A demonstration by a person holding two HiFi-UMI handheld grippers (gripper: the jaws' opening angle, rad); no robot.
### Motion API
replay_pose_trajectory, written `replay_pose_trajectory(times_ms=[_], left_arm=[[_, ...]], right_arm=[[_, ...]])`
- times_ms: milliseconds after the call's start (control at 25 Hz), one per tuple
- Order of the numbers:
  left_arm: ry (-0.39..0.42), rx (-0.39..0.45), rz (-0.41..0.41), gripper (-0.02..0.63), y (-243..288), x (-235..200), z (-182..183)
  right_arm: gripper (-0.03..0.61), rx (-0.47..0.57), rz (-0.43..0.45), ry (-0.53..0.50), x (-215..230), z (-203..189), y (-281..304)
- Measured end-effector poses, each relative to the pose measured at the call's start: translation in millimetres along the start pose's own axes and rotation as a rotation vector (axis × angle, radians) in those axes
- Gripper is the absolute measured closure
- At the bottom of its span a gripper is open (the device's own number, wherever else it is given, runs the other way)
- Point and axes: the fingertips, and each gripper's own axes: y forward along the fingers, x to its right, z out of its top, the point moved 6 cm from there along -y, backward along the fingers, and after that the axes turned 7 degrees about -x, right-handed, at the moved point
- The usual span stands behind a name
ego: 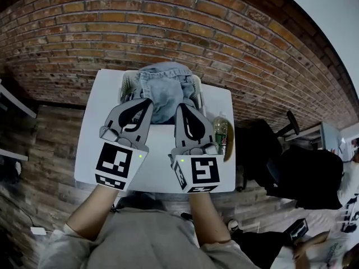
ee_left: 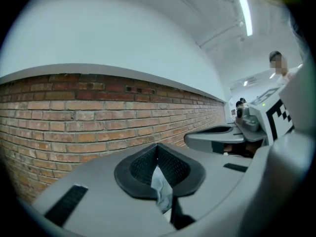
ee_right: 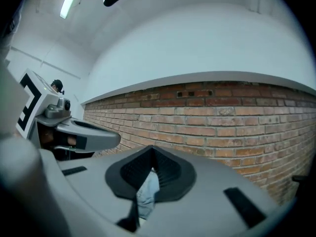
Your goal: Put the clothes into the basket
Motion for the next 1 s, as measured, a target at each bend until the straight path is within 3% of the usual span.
replay_pose_trajectory(times_ms=[240, 440, 1000], left_arm=[[-0.016, 0.041, 0.01, 0.606, -29.5, 15.5, 11.4], [0.046, 0.072, 0.028, 0.606, -51.4, 29.1, 18.1], [0.033, 0.017, -0.029, 0.606, -87.7, 80.1, -1.4]], right_arm=[[0.572, 0.058, 0.022, -0.043, -17.1, 19.2, -30.0], [0.572, 0.078, 0.016, -0.055, -23.6, 24.9, -53.7], [0.574, 0.042, 0.066, -0.043, -33.1, 5.9, -107.3]])
